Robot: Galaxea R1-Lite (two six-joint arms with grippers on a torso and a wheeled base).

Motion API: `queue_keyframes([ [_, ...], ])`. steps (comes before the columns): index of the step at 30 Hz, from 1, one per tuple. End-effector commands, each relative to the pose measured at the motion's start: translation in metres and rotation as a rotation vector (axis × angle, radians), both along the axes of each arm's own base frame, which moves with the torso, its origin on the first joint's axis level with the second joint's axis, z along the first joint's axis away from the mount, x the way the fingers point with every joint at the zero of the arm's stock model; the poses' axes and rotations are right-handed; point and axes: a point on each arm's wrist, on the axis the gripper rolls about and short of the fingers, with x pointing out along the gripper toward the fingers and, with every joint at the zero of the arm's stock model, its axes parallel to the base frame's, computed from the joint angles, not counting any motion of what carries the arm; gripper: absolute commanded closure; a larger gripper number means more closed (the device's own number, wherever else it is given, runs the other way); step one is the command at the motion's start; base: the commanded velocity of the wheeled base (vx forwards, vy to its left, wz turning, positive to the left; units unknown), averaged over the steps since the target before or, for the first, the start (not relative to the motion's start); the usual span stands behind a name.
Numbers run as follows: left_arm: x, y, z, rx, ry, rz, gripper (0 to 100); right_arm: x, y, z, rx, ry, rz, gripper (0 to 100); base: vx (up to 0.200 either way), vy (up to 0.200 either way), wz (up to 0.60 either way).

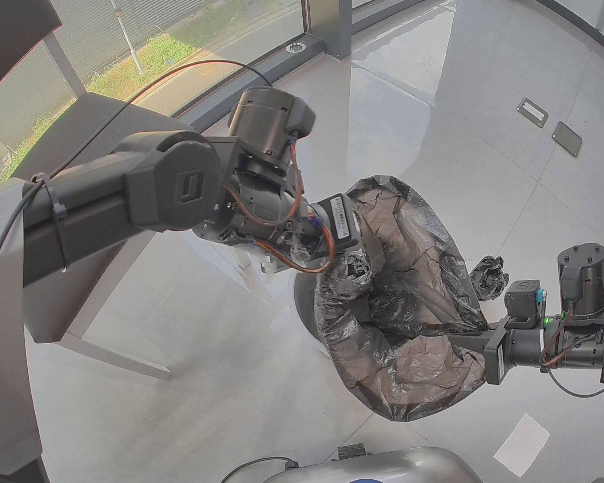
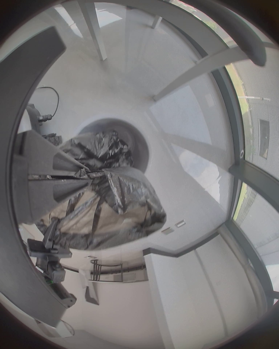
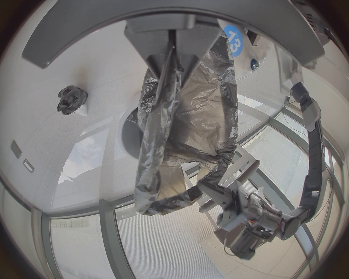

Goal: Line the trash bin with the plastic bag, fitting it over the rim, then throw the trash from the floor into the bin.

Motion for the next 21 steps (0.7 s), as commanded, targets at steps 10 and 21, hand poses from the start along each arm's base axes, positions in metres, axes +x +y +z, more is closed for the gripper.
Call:
queue_keyframes([
  [10,0.045,0.02,-0.047,0.066,0.09,0.104,100,0.043,-0.011,0.004,-0.057,-0.051,-0.064,100,0.0,0.0,0.0],
  [21,0.058,0.041,-0.047,0.07,0.087,0.158,100,0.073,-0.001,0.012,-0.039,-0.105,-0.065,100,0.0,0.0,0.0],
])
